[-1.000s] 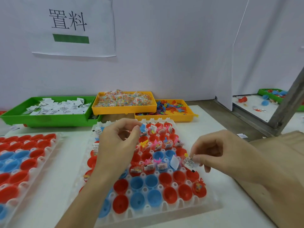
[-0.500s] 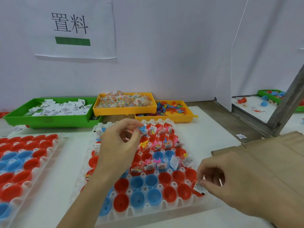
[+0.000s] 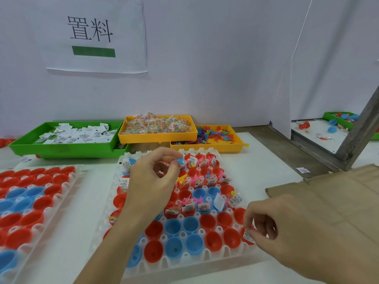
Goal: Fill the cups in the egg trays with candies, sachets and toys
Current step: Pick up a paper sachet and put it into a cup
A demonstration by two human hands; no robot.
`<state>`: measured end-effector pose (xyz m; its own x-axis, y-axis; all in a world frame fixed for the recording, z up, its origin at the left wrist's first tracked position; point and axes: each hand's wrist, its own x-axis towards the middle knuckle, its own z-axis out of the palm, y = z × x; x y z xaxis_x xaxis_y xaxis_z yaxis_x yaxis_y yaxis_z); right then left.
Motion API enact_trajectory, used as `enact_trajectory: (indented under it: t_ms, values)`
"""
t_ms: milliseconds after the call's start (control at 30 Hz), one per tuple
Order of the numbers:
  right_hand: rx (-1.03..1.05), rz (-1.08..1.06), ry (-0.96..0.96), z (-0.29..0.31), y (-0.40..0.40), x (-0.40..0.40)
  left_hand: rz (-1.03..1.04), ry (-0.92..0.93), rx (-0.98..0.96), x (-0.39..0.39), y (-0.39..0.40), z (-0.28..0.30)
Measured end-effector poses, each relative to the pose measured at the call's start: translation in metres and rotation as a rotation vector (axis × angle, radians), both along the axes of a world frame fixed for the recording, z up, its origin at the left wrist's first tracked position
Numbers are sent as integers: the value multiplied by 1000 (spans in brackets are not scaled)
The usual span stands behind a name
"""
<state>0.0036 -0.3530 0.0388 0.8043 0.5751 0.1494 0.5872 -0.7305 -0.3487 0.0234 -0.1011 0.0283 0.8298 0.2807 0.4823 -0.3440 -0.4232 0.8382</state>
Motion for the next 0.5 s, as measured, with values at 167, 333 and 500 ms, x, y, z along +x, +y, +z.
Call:
enact_trajectory:
  t_ms: [167,333,500]
  values:
    - [60,12,-18,-6,1,3,-2,-2,-6,0,1,1]
    - [89,35,4,-8,0,3,-3,-2,-6,0,0,1]
    - [57,32,32,-11,-5,4,0,1,-5,-1,1,2]
